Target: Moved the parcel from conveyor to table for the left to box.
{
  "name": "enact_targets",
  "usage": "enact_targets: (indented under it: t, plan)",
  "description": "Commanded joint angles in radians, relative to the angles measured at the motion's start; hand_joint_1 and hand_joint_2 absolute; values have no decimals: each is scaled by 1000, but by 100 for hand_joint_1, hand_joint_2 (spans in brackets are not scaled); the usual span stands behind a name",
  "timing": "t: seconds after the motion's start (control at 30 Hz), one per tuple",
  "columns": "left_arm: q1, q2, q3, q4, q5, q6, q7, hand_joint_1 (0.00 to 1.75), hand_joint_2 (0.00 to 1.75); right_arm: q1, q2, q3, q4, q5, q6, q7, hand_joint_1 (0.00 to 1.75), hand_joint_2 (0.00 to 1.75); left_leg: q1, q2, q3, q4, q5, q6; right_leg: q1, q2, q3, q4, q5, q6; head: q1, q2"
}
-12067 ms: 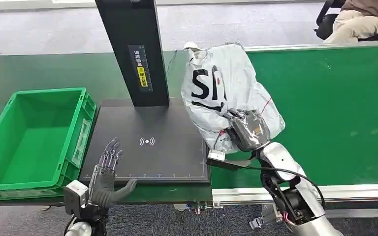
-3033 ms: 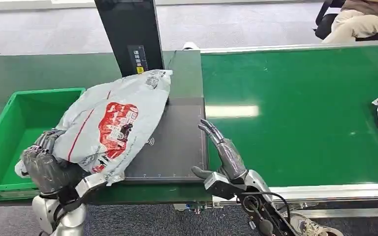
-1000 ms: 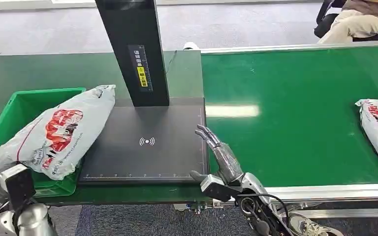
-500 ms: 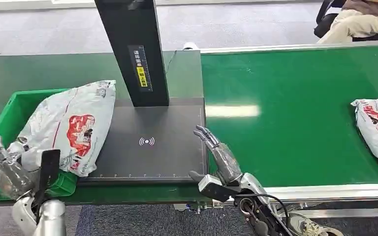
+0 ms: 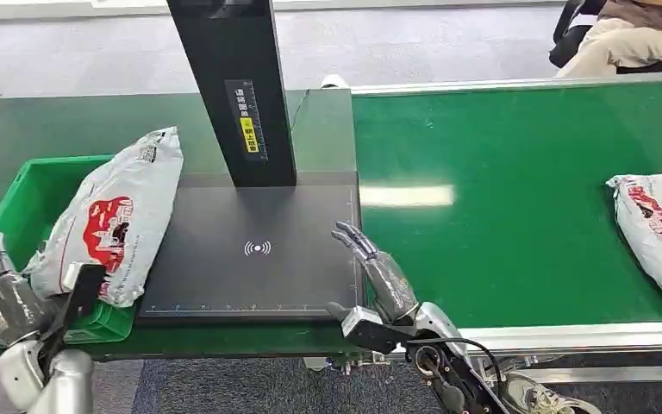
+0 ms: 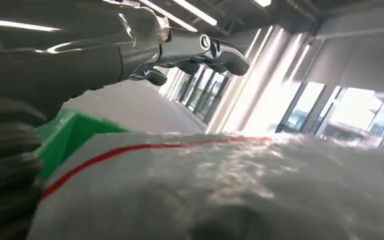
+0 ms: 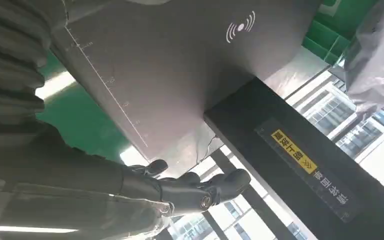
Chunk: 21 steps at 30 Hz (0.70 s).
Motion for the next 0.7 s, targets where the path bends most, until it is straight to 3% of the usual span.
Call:
enact_targets:
  t: [0.03, 0.13, 0.7]
  plan:
    - [-125, -65, 354, -27, 142, 0, -295, 0, 175, -53, -15, 31, 78, -24, -17, 0, 0, 175, 1, -1, 0, 0, -1, 3, 1, -1, 1, -1, 0, -2, 1, 0]
    - [-98, -91, 266, -60, 255, 0, -295, 0, 175, -35, -21, 34, 63, -35, -30, -1, 0, 175, 0, -3, 0, 0, 0, 3, 1, -3, 1, -2, 0, -2, 0, 0]
    - [-64, -144, 227, -208, 286, 0, -295, 0, 175, -37, -18, 40, 65, -30, -30, 16, 0, 175, 0, -1, -1, 0, -1, 3, 1, -2, 0, -2, 0, -3, 0, 0]
